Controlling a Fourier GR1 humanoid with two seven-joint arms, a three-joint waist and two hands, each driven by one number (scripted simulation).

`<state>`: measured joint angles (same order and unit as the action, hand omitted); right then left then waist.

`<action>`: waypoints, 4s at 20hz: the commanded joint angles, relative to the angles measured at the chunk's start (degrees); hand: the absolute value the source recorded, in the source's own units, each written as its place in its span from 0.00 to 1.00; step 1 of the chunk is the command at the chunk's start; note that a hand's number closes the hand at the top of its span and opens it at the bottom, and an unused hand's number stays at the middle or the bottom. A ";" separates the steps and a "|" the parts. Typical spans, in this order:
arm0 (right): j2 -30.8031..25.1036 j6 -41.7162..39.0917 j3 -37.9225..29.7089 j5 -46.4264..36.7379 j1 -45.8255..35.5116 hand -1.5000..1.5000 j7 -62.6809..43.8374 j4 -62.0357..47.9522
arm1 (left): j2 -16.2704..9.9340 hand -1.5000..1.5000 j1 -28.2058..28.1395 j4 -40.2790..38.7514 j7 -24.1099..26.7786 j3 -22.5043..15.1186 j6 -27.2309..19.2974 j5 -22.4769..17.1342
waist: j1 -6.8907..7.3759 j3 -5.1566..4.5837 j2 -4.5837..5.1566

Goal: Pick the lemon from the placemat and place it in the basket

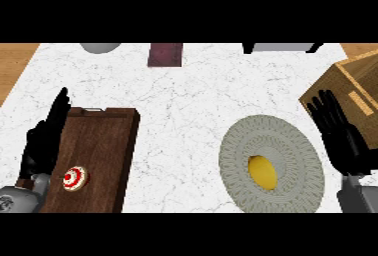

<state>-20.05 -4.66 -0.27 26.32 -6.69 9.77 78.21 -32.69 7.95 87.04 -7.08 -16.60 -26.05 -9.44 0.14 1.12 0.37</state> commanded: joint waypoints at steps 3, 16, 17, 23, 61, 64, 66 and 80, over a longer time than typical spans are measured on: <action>-0.57 -14.64 2.38 5.19 -11.50 1.00 1.24 -1.96 | 1.65 0.50 3.17 -1.41 -1.47 0.82 4.23 -3.52 | 1.75 -1.01 0.25; 2.70 -16.32 27.74 -32.18 -5.00 0.00 23.06 24.69 | 1.47 0.50 4.02 -8.47 -1.54 7.47 13.41 -12.90 | -1.23 -1.15 -0.60; 2.23 -15.89 27.70 -33.63 -4.57 0.00 21.31 24.43 | 1.37 0.50 2.21 -5.67 -1.91 7.45 14.12 -12.89 | -0.48 -1.13 -0.57; -8.60 -23.86 22.51 -29.36 -11.82 0.00 -4.61 37.39 | 2.07 0.50 4.24 -8.54 -1.83 7.78 14.40 -12.40 | -1.47 -1.33 -0.81; -15.62 -44.49 1.00 -41.73 -7.22 0.00 6.64 25.92 | 9.08 0.50 6.49 -9.99 -3.44 11.72 16.58 -5.78 | -0.30 -1.03 -0.29; -12.87 -39.03 5.94 -48.56 -8.53 0.00 11.12 19.65 | 7.23 0.50 3.18 -4.56 -6.47 12.10 18.59 -6.59 | 0.60 -1.04 -0.30; -12.73 -36.47 5.26 -49.73 -6.70 0.00 15.25 17.97 | 7.43 0.50 5.04 -5.20 -6.73 13.29 18.31 -5.89 | 0.16 -1.06 -0.33; -2.02 -25.50 16.01 -66.41 -7.16 0.00 18.50 3.17 | 10.52 0.50 4.02 -9.63 -2.45 16.91 22.24 -1.80 | -0.02 -1.11 -0.36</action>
<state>-23.20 -32.06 14.02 -35.63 -14.57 26.54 83.97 -23.07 12.05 77.57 -9.96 -0.41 -4.14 -13.06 0.25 0.02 0.05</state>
